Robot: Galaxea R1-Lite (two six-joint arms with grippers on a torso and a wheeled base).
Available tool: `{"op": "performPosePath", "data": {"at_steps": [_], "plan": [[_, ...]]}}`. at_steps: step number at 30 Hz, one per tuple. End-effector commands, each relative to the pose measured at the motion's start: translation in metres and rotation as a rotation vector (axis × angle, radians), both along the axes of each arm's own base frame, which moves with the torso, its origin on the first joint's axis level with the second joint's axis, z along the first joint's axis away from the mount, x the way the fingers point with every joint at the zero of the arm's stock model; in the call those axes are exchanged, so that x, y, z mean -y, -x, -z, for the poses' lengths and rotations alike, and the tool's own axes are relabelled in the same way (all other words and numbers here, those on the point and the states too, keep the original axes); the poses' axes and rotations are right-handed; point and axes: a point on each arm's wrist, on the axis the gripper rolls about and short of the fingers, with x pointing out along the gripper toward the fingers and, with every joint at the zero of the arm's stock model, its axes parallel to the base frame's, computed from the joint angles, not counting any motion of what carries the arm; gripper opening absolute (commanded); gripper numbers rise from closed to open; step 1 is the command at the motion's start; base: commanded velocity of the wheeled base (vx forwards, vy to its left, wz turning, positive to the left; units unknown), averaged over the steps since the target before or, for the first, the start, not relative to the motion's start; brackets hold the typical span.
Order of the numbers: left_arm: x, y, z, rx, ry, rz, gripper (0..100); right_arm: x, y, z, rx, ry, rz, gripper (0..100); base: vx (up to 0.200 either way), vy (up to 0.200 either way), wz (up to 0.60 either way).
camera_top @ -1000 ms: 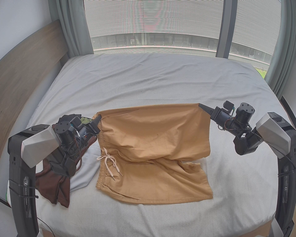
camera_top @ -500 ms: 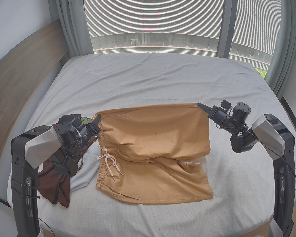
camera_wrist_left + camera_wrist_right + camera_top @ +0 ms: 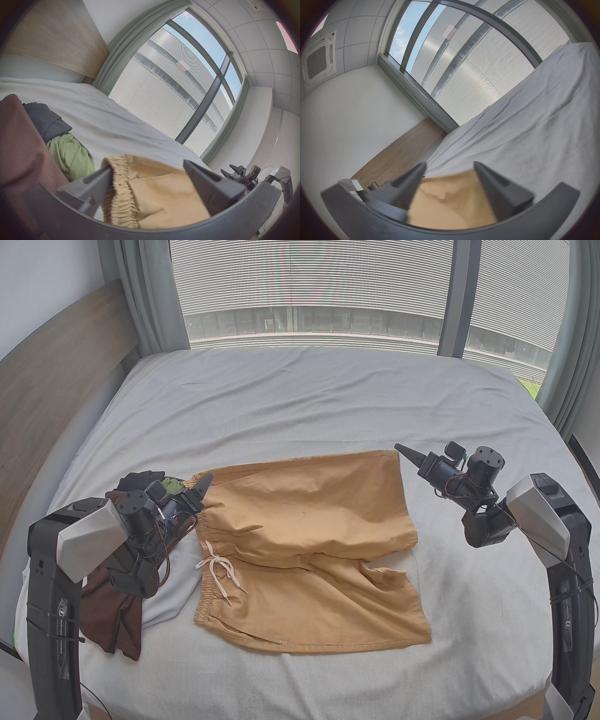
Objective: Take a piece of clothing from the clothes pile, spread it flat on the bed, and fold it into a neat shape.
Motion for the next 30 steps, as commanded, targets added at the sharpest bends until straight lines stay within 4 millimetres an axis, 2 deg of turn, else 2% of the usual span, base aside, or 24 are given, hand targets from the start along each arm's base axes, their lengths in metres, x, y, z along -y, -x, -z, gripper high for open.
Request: {"op": "performPosePath", "data": {"at_steps": [1, 7, 13, 16, 20, 21, 25, 26, 28, 30], "plan": [[-0.002, -0.006, -0.001, 0.017, 0.018, -0.008, 100, -0.002, -0.01, 0.002, 0.02, -0.009, 0.031, 100, 0.0, 0.0, 0.0], [0.001, -0.01, -0.005, 0.021, 0.064, -0.054, 100, -0.001, -0.008, 0.001, 0.008, -0.007, 0.041, 100, 0.0, 0.0, 0.0], [-0.001, 0.0, 0.009, -0.105, 0.048, -0.06, 100, 0.001, 0.012, 0.006, -0.035, 0.045, 0.05, 100, 0.0, 0.0, 0.0], [-0.002, 0.004, 0.009, -0.14, 0.042, -0.059, 100, 0.002, 0.021, 0.007, -0.025, 0.068, 0.053, 100, 0.0, 0.0, 0.0], [-0.006, 0.018, 0.002, -0.223, 0.03, -0.066, 100, 0.004, 0.051, 0.017, -0.035, 0.117, 0.057, 100, 0.0, 0.0, 0.0], [-0.006, 0.02, 0.001, -0.227, 0.028, -0.067, 100, 0.004, 0.053, 0.018, -0.036, 0.121, 0.056, 100, 0.0, 0.0, 0.0], [-0.014, 0.041, -0.012, -0.26, 0.022, -0.072, 100, 0.008, 0.087, 0.032, -0.044, 0.158, 0.057, 100, 0.0, 0.0, 0.0], [-0.014, 0.041, -0.012, -0.26, 0.022, -0.072, 100, 0.008, 0.087, 0.032, -0.044, 0.158, 0.057, 100, 0.0, 0.0, 0.0], [-0.02, 0.06, -0.026, -0.265, 0.021, -0.072, 100, 0.01, 0.107, 0.042, -0.073, 0.196, 0.057, 100, 0.0, 0.0, 0.0], [-0.023, 0.077, -0.032, -0.285, 0.017, -0.057, 100, 0.013, 0.117, 0.053, -0.089, 0.258, 0.049, 100, 0.0, 0.0, 0.0]]}}
